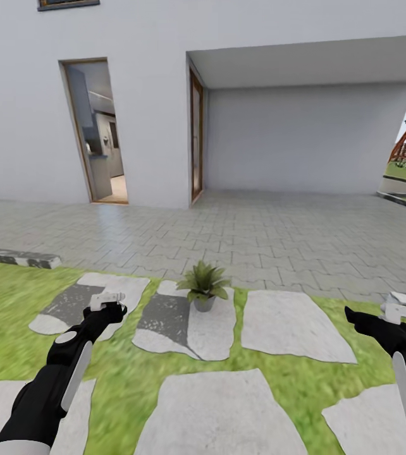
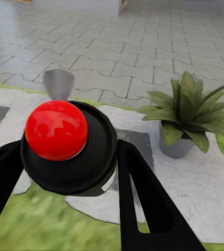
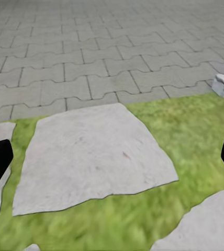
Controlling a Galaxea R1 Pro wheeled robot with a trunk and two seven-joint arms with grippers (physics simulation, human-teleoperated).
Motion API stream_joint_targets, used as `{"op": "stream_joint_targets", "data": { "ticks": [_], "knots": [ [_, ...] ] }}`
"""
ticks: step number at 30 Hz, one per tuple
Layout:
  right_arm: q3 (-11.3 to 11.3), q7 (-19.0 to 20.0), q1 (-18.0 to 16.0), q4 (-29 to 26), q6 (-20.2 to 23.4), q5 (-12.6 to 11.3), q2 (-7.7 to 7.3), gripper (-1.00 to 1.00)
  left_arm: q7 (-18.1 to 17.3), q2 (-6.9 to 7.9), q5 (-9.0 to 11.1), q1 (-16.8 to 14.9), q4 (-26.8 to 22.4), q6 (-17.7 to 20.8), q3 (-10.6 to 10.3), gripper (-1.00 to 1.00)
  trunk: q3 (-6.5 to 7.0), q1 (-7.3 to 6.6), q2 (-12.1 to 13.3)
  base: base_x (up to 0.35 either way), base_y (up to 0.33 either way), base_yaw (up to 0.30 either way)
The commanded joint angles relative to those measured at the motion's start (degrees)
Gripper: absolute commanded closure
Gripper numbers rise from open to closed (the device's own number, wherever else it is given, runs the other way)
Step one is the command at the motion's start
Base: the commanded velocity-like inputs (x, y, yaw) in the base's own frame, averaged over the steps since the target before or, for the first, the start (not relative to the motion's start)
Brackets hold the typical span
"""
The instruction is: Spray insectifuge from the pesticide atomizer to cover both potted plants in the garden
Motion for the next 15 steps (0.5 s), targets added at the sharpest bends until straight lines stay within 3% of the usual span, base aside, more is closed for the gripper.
{"op": "stream_joint_targets", "data": {
  "ticks": [1,15],
  "knots": [
    [-0.08,0.19,-0.04,-0.07,0.31,-0.2,0.01,-1.0,-0.12,-0.01,0.6,-0.03,-0.06,0.35,0.08,1.0,-0.06,0.02,-0.02,0.298,0.092,0.0],
    [-0.08,0.19,-0.04,-0.07,0.31,-0.2,0.02,-1.0,-0.16,-0.01,0.6,-0.03,-0.06,0.35,0.08,1.0,-0.06,0.02,-0.02,0.278,0.036,0.0]
  ]
}}
